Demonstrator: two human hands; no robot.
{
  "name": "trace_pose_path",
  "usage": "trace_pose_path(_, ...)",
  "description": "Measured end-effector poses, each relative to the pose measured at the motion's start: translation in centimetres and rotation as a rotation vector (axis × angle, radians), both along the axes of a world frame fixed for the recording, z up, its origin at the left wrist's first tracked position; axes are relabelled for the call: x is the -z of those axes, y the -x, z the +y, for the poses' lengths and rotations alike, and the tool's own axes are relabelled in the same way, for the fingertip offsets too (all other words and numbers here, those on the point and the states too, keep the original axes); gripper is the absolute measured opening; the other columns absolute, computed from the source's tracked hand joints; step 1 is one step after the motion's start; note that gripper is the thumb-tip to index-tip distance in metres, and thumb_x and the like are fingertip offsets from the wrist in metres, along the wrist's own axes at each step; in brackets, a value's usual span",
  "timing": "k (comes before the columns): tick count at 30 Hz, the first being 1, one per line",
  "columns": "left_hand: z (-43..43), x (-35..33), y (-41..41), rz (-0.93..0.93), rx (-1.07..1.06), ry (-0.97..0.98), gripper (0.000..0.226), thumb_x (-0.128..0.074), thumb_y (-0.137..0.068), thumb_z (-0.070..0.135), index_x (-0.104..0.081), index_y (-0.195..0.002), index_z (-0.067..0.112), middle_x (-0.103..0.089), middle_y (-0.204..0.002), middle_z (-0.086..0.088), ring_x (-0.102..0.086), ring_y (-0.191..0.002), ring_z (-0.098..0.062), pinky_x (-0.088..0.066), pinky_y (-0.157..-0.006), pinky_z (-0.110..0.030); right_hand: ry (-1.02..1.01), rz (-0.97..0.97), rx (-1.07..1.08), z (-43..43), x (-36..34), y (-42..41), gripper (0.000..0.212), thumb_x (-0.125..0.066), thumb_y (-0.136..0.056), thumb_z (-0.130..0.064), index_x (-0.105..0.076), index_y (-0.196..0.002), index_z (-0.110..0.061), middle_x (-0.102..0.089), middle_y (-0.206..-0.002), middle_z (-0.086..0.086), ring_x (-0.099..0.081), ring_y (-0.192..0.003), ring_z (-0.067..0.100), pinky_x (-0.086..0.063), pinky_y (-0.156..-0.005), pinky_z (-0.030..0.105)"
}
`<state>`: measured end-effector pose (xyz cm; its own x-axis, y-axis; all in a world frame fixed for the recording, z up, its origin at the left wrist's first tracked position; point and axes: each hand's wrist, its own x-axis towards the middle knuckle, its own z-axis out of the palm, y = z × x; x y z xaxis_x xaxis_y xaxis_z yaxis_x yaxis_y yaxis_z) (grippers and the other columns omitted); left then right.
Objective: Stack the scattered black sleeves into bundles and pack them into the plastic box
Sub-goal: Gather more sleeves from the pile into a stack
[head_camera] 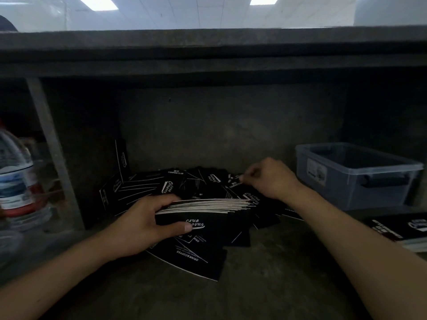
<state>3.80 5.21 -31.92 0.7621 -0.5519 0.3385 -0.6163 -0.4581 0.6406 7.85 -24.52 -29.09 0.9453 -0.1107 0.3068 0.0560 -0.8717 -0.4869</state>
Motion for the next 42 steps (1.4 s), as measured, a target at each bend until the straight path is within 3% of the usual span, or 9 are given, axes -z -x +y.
trace_pose_path(4, 0.0, 0.0, 0.1, -0.005, 0.000, 0.031, 0.048, -0.080, -0.081, 0.025, -0.062, -0.124, 0.031, -0.072, -0.115, 0.014, -0.069, -0.105, -0.002, -0.055, -0.092, -0.022, 0.068, 0.335, 0.107, -0.5, 0.6, 0.5, 0.055, -0.083, -0.068, -0.055, -0.073, -0.104, -0.016, -0.069, -0.106, 0.001, -0.064, -0.098, 0.017, -0.053, -0.089, 0.028)
trace_pose_path(8, -0.1, 0.0, 0.1, 0.009, 0.033, 0.052, 0.042, -0.078, -0.083, 0.019, -0.065, -0.122, 0.026, -0.074, -0.113, 0.012, -0.070, -0.103, -0.005, -0.055, -0.089, -0.020, -0.182, 0.073, 0.085, -0.9, 0.5, -0.5, 0.017, -0.087, -0.071, -0.024, -0.073, -0.082, -0.021, -0.069, -0.086, -0.002, -0.067, -0.092, 0.016, -0.052, -0.084, 0.024)
trace_pose_path(13, 0.0, 0.4, -0.4, -0.013, -0.015, 0.059, 0.061, -0.082, -0.077, 0.028, -0.056, -0.131, 0.032, -0.069, -0.118, 0.017, -0.067, -0.108, -0.003, -0.053, -0.093, -0.017, -0.677, -0.091, -0.289, 0.2, -0.7, 0.8, 0.020, -0.083, -0.073, -0.004, -0.077, -0.091, -0.008, -0.075, -0.082, 0.007, -0.067, -0.070, 0.008, -0.052, -0.067, 0.014)
trace_pose_path(18, 0.1, 0.4, -0.4, -0.008, -0.035, 0.041, 0.069, -0.082, -0.075, 0.033, -0.049, -0.136, 0.037, -0.066, -0.121, 0.019, -0.065, -0.112, -0.001, -0.052, -0.095, -0.018, -0.570, 0.396, -0.565, 2.0, -0.9, 2.4, 0.019, -0.066, -0.093, -0.027, -0.071, -0.106, -0.014, -0.077, -0.102, 0.005, -0.072, -0.094, 0.014, -0.054, -0.083, 0.024)
trace_pose_path(21, -0.1, 0.1, 0.0, 0.025, 0.021, 0.037, 0.038, -0.077, -0.083, 0.024, -0.065, -0.119, 0.025, -0.073, -0.112, 0.011, -0.070, -0.104, -0.007, -0.056, -0.090, -0.025, -0.616, 0.203, -0.321, 1.8, -0.1, 1.1, 0.024, -0.056, -0.099, -0.031, -0.068, -0.101, -0.010, -0.076, -0.092, 0.009, -0.072, -0.077, 0.019, -0.055, -0.066, 0.024)
trace_pose_path(26, 0.0, 0.0, 0.1, 0.034, 0.018, 0.040, 0.030, -0.077, -0.084, 0.023, -0.068, -0.112, 0.022, -0.075, -0.110, 0.008, -0.072, -0.100, -0.007, -0.058, -0.087, -0.028, 0.157, 0.331, 0.108, -0.2, 1.0, -0.4, 0.051, -0.076, -0.073, -0.058, -0.072, -0.096, -0.013, -0.064, -0.091, 0.003, -0.062, -0.085, 0.018, -0.049, -0.073, 0.024)
trace_pose_path(31, -0.1, 0.1, -0.1, 0.027, 0.017, 0.043, 0.030, -0.077, -0.083, 0.025, -0.068, -0.111, 0.021, -0.075, -0.109, 0.008, -0.072, -0.100, -0.007, -0.058, -0.089, -0.031, -0.039, 0.221, 0.094, -0.2, 0.5, -0.5, 0.034, -0.084, -0.073, -0.028, -0.073, -0.101, -0.012, -0.070, -0.101, 0.006, -0.065, -0.095, 0.017, -0.054, -0.086, 0.026)
trace_pose_path(36, 0.2, 0.6, -0.7, -0.021, -0.018, 0.040, 0.045, -0.082, -0.077, 0.036, -0.063, -0.117, 0.030, -0.072, -0.112, 0.013, -0.069, -0.104, -0.004, -0.056, -0.093, -0.032, -0.662, -0.085, -0.243, 0.4, -0.6, 0.7, 0.025, -0.085, -0.070, -0.002, -0.075, -0.092, -0.008, -0.076, -0.079, 0.005, -0.068, -0.073, 0.011, -0.053, -0.068, 0.018)
trace_pose_path(42, 0.7, 1.3, -1.6, -0.031, -0.078, 0.038, 0.080, -0.083, -0.067, 0.057, -0.042, -0.135, 0.049, -0.061, -0.124, 0.024, -0.061, -0.116, -0.002, -0.051, -0.099, -0.027, -0.401, 0.368, -0.626, 2.2, -0.7, 2.1, 0.018, -0.072, -0.087, -0.026, -0.076, -0.104, -0.019, -0.076, -0.100, 0.000, -0.070, -0.094, 0.010, -0.051, -0.088, 0.026)
